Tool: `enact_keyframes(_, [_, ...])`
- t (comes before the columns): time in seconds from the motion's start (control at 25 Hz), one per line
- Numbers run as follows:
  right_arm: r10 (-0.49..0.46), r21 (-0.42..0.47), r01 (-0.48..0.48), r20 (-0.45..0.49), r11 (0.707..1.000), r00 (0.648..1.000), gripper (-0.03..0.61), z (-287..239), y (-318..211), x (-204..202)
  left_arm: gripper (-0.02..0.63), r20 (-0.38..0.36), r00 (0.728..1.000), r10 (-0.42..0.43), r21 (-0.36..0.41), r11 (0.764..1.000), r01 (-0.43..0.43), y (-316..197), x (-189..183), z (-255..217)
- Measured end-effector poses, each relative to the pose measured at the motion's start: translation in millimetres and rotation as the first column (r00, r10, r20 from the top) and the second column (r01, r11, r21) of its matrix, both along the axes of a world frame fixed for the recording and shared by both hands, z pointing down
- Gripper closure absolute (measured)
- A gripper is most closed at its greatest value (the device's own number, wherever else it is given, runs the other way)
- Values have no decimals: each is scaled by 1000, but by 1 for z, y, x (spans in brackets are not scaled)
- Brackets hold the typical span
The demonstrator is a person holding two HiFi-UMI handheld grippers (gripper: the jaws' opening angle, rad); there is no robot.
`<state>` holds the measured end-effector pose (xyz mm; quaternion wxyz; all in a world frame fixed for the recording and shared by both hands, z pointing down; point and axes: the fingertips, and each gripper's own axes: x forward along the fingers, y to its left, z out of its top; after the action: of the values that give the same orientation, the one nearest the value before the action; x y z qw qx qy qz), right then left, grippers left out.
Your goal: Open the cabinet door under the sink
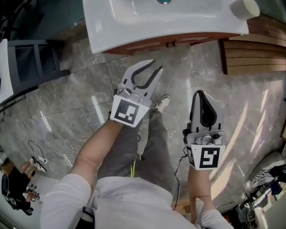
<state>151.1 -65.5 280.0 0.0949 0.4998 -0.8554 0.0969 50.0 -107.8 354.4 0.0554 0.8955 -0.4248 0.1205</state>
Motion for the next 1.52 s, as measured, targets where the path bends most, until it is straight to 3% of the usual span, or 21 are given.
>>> enact_keyframes(0.52, [-59, -17, 59, -2, 998, 998, 546, 125, -31, -7, 502, 6, 1000, -20, -27, 999, 21, -32, 20, 133])
enact_keyframes(1.08, [-55, 15, 54, 5, 998, 998, 546, 266, -51, -14, 491, 45, 998, -41, -23, 999, 42, -58, 28, 294])
enact_keyframes(1.52, [-50, 53, 50, 5, 997, 999, 546, 312, -64, -9, 492, 51, 998, -36, 30, 999, 34, -79, 38, 337])
